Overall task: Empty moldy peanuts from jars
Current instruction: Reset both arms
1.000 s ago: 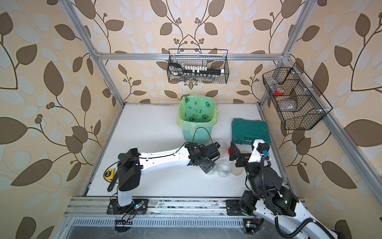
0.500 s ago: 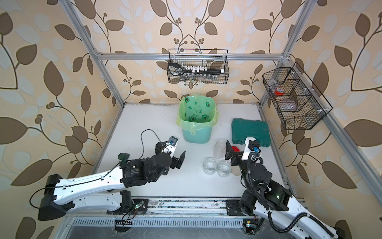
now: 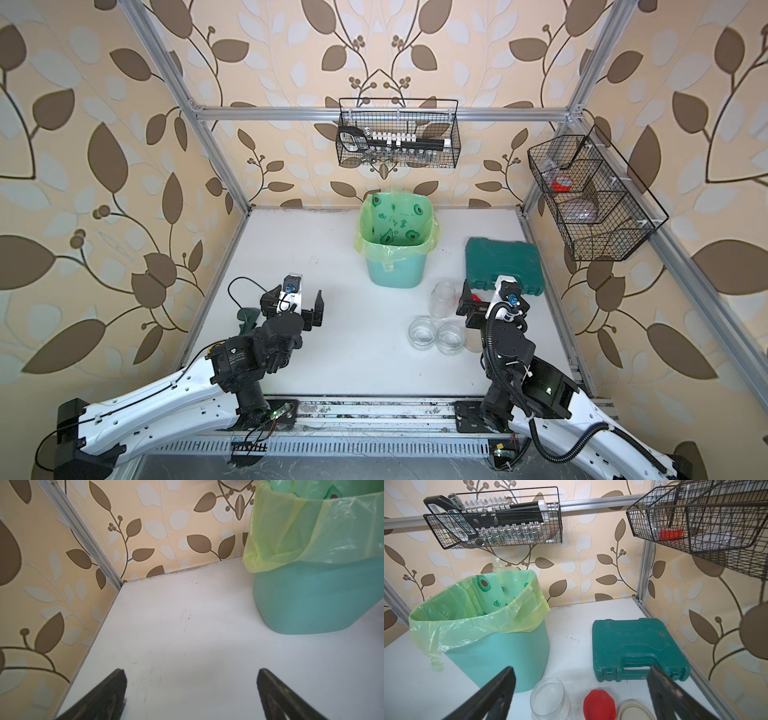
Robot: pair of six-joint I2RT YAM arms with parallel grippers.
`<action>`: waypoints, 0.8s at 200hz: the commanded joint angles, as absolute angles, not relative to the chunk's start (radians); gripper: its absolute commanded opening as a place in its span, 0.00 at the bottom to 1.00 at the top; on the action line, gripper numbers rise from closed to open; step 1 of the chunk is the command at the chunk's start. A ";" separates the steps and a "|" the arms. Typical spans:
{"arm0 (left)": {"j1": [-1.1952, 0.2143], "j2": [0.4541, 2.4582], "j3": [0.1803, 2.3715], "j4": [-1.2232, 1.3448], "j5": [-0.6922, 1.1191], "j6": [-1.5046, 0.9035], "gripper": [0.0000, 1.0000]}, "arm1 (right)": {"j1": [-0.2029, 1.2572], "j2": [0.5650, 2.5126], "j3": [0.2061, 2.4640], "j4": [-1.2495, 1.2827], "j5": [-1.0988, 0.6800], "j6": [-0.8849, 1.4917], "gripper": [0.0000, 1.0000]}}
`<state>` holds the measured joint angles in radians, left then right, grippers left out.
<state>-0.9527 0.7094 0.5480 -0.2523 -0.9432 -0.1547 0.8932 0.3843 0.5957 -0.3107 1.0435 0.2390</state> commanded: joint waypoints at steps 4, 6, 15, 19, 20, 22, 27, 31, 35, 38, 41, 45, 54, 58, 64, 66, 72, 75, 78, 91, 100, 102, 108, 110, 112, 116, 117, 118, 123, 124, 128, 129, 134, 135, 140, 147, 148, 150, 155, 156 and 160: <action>-0.910 0.691 0.526 -0.202 -0.967 -0.088 0.99 | 0.859 0.467 0.597 -0.310 1.060 0.247 0.99; -0.904 0.690 0.523 -0.199 -0.966 -0.081 0.99 | 0.852 0.476 0.599 -0.310 1.054 0.246 0.99; -0.880 0.683 0.508 -0.178 -0.965 -0.053 0.99 | 0.806 0.512 0.606 -0.309 1.015 0.249 0.99; -0.867 0.678 0.499 -0.165 -0.966 -0.043 0.99 | 0.780 0.525 0.608 -0.306 0.990 0.250 0.99; -0.864 0.676 0.496 -0.161 -0.964 -0.040 0.99 | 0.772 0.529 0.609 -0.306 0.983 0.250 0.99; -0.854 0.673 0.491 -0.153 -0.960 -0.031 0.99 | 0.756 0.536 0.608 -0.304 0.969 0.250 0.99; -0.831 0.663 0.478 -0.130 -0.942 -0.009 0.99 | 0.712 0.552 0.611 -0.299 0.932 0.251 0.99; -0.811 0.653 0.468 -0.115 -0.917 0.007 0.99 | 0.671 0.565 0.612 -0.296 0.898 0.254 0.99; -0.792 0.641 0.458 -0.101 -0.888 0.025 0.99 | 0.625 0.576 0.612 -0.295 0.860 0.258 0.99; -0.775 0.632 0.449 -0.087 -0.865 0.038 0.99 | 0.589 0.585 0.613 -0.291 0.829 0.261 0.99; -0.760 0.623 0.439 -0.071 -0.848 0.049 0.99 | 0.551 0.592 0.611 -0.289 0.799 0.263 0.99; -0.743 0.612 0.424 -0.044 -0.830 0.065 0.99 | 0.499 0.603 0.611 -0.277 0.749 0.265 0.99; -0.712 0.590 0.373 0.045 -0.790 0.126 0.99 | 0.370 0.623 0.604 -0.257 0.633 0.273 0.99; -0.701 0.582 0.347 0.094 -0.771 0.160 0.99 | 0.312 0.632 0.601 -0.250 0.581 0.280 0.99; -0.688 0.574 0.306 0.168 -0.747 0.203 0.99 | 0.225 0.646 0.595 -0.232 0.506 0.287 0.99; -0.684 0.573 0.294 0.194 -0.743 0.216 0.99 | 0.197 0.648 0.591 -0.226 0.481 0.290 0.99; -0.671 0.573 0.262 0.264 -0.735 0.244 0.99 | 0.115 0.663 0.586 -0.208 0.410 0.297 0.99; -0.662 0.577 0.247 0.291 -0.734 0.256 0.99 | 0.076 0.670 0.582 -0.198 0.374 0.301 0.99; -0.651 0.583 0.236 0.316 -0.731 0.260 0.99 | 0.039 0.676 0.578 -0.190 0.337 0.303 0.99; -0.582 0.625 0.224 0.353 -0.709 0.249 0.99 | -0.085 0.699 0.559 -0.140 0.195 0.319 0.99; -0.529 0.665 0.218 0.383 -0.674 0.231 0.99 | -0.139 0.709 0.541 -0.099 0.125 0.324 0.99; -0.515 0.676 0.216 0.394 -0.666 0.225 0.99 | -0.146 0.709 0.535 -0.084 0.118 0.327 0.99; -0.481 0.705 0.207 0.430 -0.638 0.206 0.99 | -0.156 0.711 0.513 -0.047 0.116 0.331 0.99; -0.466 0.716 0.204 0.441 -0.628 0.197 0.99 | -0.156 0.713 0.503 -0.034 0.123 0.332 0.99; -0.456 0.726 0.202 0.452 -0.616 0.188 0.99 | -0.156 0.714 0.496 -0.021 0.130 0.333 0.99; -0.426 0.746 0.198 0.475 -0.592 0.172 0.99 | -0.156 0.716 0.480 0.001 0.146 0.334 0.99; -0.418 0.754 0.197 0.479 -0.586 0.168 0.99 | -0.156 0.717 0.475 0.007 0.150 0.335 0.99; -0.411 0.759 0.196 0.484 -0.582 0.163 0.99 | -0.156 0.718 0.473 0.014 0.153 0.336 0.99; -0.379 0.788 0.191 0.514 -0.556 0.142 0.99 | -0.156 0.721 0.445 0.052 0.164 0.337 0.99; -0.373 0.793 0.189 0.522 -0.549 0.138 0.99 | -0.156 0.721 0.441 0.056 0.166 0.337 0.99; -0.349 0.816 0.184 0.550 -0.529 0.125 0.99 | -0.156 0.722 0.420 0.090 0.175 0.342 0.99; -0.342 0.825 0.183 0.557 -0.524 0.122 0.99 | -0.156 0.722 0.413 0.099 0.177 0.343 0.99; -0.313 0.856 0.178 0.594 -0.504 0.107 0.99 | -0.156 0.724 0.391 0.132 0.189 0.352 0.99; -0.309 0.861 0.177 0.599 -0.501 0.105 0.99 | -0.156 0.724 0.385 0.139 0.192 0.354 0.99; -0.285 0.891 0.173 0.634 -0.484 0.090 0.99 | -0.156 0.727 0.355 0.191 0.203 0.361 0.99; -0.254 0.935 0.169 0.680 -0.464 0.075 0.99 | -0.156 0.734 0.317 0.240 0.223 0.366 0.99; -0.250 0.941 0.168 0.687 -0.459 0.073 0.99 | -0.156 0.736 0.314 0.249 0.226 0.366 0.99; -0.243 0.955 0.167 0.697 -0.454 0.068 0.99 | -0.157 0.741 0.301 0.265 0.232 0.368 0.99; -0.227 0.984 0.169 0.718 -0.443 0.062 0.99 | -0.156 0.753 0.276 0.307 0.243 0.366 0.99; -0.225 0.989 0.169 0.724 -0.440 0.061 0.99 | -0.156 0.755 0.272 0.315 0.245 0.366 0.99; -0.214 1.014 0.167 0.748 -0.432 0.057 0.99 | -0.156 0.769 0.256 0.346 0.254 0.363 0.99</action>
<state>-0.2775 0.9154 0.1772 0.5068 -0.5495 0.1253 -0.1520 0.7330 0.3428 0.1043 0.2424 0.3382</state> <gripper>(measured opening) 0.989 0.989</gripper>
